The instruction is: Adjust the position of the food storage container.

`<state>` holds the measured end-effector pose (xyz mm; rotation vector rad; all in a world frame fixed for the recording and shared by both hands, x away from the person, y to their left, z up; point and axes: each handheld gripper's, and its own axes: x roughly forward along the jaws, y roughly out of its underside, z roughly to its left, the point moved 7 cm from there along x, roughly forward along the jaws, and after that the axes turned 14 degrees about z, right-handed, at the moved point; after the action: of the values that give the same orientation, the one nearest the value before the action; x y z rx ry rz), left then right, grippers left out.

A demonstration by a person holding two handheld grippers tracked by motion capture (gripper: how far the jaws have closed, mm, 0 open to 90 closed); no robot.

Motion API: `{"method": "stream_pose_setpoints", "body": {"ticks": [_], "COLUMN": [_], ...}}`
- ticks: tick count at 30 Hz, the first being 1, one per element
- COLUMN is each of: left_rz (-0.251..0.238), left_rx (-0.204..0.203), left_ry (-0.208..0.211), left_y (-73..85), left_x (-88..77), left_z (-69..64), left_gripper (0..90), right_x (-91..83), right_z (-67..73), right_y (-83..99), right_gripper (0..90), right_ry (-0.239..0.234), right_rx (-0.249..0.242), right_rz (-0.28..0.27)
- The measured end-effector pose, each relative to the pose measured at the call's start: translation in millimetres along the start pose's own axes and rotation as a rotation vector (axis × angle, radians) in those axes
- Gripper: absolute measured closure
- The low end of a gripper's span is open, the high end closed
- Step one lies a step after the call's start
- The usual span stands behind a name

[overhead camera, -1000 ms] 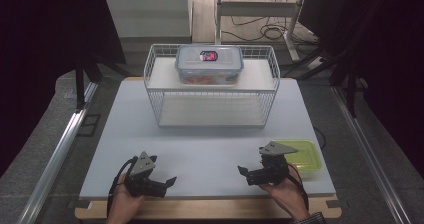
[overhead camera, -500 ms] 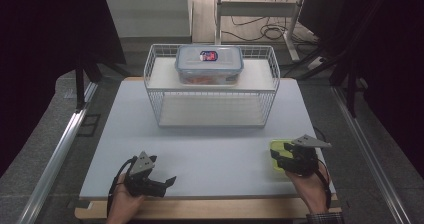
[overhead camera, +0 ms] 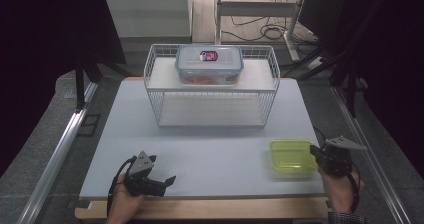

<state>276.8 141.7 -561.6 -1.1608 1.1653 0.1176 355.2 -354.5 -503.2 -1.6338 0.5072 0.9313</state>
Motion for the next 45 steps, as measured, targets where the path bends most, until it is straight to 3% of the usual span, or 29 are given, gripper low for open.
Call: {"method": "stream_pose_setpoints", "body": {"ticks": [4, 8, 17, 33, 45], "left_rz": [0.002, 0.008, 0.009, 0.015, 0.021], "left_rx": [-0.001, 0.000, 0.003, 0.011, 0.022], "left_ry": [0.001, 0.002, 0.001, -0.002, 0.004], "left_y": [0.2, 0.5, 0.6, 0.6, 0.2], "left_x": [1.0, 1.9, 2.2, 2.8, 5.4], "left_z": [0.0, 0.0, -0.3, -1.3, -4.1], "left_gripper": [1.8, 1.8, 1.9, 1.9, 2.0], "right_x": [2.1, 8.0, 15.9, 23.0, 29.9], "right_z": [-20.6, -32.7, -26.3, 14.8, 61.9], "right_y": [9.6, 18.1, 20.4, 11.8, -0.4], "right_gripper": [89.1, 89.1, 89.2, 89.1, 89.1], "right_ry": [0.051, 0.060, 0.039, -0.059, -0.147], "right_rx": [0.042, 0.073, 0.059, -0.015, -0.100], "right_rz": [0.024, 0.049, 0.089, 0.114, 0.109]}}
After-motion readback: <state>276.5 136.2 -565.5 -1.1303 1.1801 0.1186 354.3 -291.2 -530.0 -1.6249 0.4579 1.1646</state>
